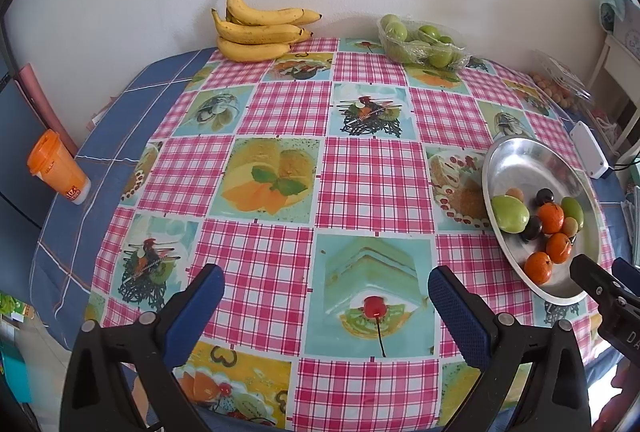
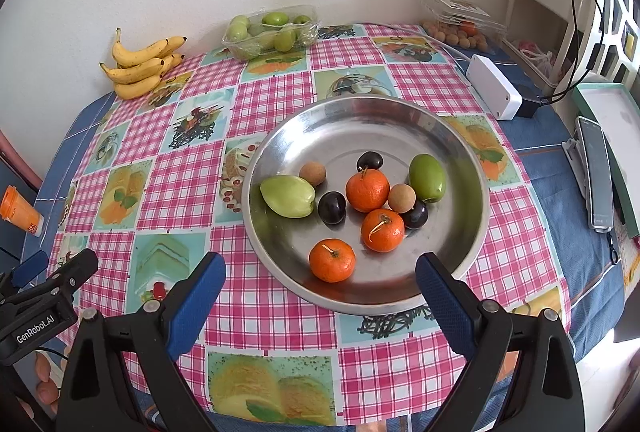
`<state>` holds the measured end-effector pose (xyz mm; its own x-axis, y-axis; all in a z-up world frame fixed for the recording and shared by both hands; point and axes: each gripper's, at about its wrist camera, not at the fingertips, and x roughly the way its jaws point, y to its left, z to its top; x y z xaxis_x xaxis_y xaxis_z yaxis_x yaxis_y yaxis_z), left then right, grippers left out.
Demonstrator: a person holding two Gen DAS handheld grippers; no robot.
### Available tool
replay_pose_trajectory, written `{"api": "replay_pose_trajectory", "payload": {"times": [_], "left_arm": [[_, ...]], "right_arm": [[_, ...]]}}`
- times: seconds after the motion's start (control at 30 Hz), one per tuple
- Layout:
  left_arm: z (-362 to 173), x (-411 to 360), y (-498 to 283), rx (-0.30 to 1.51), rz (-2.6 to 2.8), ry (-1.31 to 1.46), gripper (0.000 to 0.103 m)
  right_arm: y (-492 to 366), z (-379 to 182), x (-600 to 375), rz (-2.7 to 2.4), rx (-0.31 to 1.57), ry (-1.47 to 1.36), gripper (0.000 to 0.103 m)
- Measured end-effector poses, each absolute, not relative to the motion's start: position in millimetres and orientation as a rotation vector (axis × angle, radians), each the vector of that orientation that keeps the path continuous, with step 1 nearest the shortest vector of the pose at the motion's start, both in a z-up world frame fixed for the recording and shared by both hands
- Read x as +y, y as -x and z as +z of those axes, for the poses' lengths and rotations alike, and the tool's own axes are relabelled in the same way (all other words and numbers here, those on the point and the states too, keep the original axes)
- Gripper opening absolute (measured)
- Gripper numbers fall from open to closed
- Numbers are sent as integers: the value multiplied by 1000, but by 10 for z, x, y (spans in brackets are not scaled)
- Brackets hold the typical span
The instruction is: Organize fruits
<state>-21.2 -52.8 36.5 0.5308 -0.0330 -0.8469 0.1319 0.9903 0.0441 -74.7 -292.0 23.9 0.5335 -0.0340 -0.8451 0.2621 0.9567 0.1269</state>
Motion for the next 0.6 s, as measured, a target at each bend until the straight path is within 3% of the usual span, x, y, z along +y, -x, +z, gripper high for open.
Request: {"api": "replay_pose_trajectory", "payload": {"times": [0.6], "left_arm": [[354, -513, 206, 1016, -91, -96, 103]], "right_arm": [[739, 211, -2913, -182, 1007, -252, 96]]}}
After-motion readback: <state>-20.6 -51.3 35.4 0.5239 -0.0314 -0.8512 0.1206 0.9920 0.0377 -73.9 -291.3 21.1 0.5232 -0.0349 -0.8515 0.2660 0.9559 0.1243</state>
